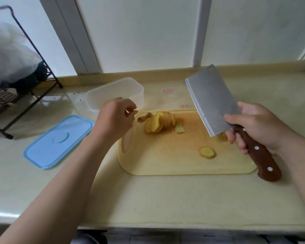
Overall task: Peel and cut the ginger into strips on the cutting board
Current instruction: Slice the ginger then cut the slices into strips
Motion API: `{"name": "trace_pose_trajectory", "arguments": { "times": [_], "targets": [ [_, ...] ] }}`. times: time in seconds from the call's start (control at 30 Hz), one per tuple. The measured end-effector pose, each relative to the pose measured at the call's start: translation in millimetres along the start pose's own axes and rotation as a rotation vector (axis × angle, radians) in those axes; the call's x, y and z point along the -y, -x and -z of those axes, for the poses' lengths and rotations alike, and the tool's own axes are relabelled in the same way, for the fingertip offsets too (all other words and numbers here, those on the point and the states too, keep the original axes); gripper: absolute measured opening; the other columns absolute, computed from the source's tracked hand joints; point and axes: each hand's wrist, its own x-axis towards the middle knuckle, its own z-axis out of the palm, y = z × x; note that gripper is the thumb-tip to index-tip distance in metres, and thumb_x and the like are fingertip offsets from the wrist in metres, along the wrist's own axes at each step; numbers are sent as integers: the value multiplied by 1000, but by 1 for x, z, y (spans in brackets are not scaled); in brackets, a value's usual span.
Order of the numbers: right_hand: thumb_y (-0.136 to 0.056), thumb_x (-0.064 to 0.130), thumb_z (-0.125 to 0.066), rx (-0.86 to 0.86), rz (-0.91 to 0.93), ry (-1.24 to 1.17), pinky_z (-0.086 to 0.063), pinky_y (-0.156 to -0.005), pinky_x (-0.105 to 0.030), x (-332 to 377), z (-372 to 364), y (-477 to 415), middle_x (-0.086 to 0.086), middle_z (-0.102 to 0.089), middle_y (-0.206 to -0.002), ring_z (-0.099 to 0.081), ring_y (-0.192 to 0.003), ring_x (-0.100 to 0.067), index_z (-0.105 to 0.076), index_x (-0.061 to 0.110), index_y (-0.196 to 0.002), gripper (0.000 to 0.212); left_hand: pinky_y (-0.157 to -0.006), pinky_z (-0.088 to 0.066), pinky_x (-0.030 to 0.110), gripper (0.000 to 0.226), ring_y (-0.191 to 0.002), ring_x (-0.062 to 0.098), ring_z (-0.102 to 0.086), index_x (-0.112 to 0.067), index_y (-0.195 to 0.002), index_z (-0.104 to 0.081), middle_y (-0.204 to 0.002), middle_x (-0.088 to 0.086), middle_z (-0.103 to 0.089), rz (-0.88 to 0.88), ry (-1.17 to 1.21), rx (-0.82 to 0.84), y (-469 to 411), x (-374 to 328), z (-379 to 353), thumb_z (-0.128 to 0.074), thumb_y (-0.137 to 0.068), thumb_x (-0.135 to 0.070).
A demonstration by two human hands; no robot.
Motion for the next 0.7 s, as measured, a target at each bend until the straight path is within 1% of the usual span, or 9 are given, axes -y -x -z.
{"name": "trace_pose_trajectory", "arguments": {
  "times": [0.1, 0.2, 0.27, 0.33, 0.4, 0.47, 0.57, 0.63, 0.7],
  "targets": [
    [-107, 11, -50, -2, 5, -3, -40, -36, -25, 1, 0, 2, -17, -54, -57, -41, -32, -18, -61, 11, -110, 11, -75, -53, 43, 12, -86, 33, -62, -8, -99, -76, -93, 9, -69, -66, -164, 60, 1, -2, -4, -67, -90, -9],
    [-107, 11, -50, 3, 20, -2, -40, -35, -26, 1, 1, 3, -16, -55, -58, -42, -32, -18, -60, 11, -109, 11, -78, -52, 46, 16, -92, 36, -61, -7, -100, -75, -97, 14, -71, -40, -257, 137, 2, -8, -5, -60, -93, -7],
    [-107, 11, -50, 5, 29, -1, -40, -35, -26, 2, 2, 3, -16, -55, -58, -42, -33, -18, -61, 12, -108, 12, -80, -52, 42, 22, -94, 34, -62, -9, -105, -75, -101, 13, -73, -22, -210, 109, 3, -13, -5, -57, -93, -3],
    [-107, 11, -49, 10, 36, -6, -40, -35, -26, 2, 3, 3, -16, -55, -58, -42, -33, -18, -62, 14, -105, 13, -82, -51, 36, 28, -95, 28, -64, -12, -114, -74, -108, 8, -73, -46, -116, 66, 4, -21, -2, -59, -93, -2],
    [-107, 11, -50, 14, 35, -9, -41, -35, -26, 2, 4, 4, -16, -56, -58, -43, -34, -18, -62, 16, -105, 13, -77, -49, 28, 27, -85, 16, -61, -14, -115, -74, -108, 2, -71, -152, -4, 40, 8, -39, 0, -64, -91, -4],
    [-107, 10, -50, 7, 42, -4, -41, -35, -27, 2, 5, 5, -16, -56, -59, -43, -34, -18, -62, 16, -105, 13, -75, -50, 23, 23, -82, 9, -59, -15, -112, -74, -106, -1, -69, -306, 90, 66, 15, -63, 0, -69, -90, -10],
    [-106, 9, -49, -14, 48, 4, -42, -36, -27, 1, 9, 5, -16, -56, -59, -44, -35, -18, -61, 14, -108, 14, -75, -49, 19, 23, -80, 10, -61, -10, -107, -75, -101, 2, -69, -524, 211, 270, 27, -93, -10, -73, -85, -14],
    [-105, 9, -48, -24, 45, 0, -42, -37, -26, 1, 11, 5, -14, -57, -58, -44, -35, -18, -61, 13, -111, 14, -77, -51, 25, 23, -83, 16, -64, -8, -102, -76, -98, 5, -70, -625, 215, 415, 34, -105, -23, -73, -81, -18],
    [-105, 10, -49, -31, 40, 1, -42, -38, -26, 0, 13, 7, -13, -57, -57, -44, -35, -18, -61, 12, -113, 15, -77, -53, 29, 22, -84, 21, -66, -8, -98, -77, -97, 7, -71, -673, 188, 495, 38, -111, -33, -73, -80, -19]
  ]
}}
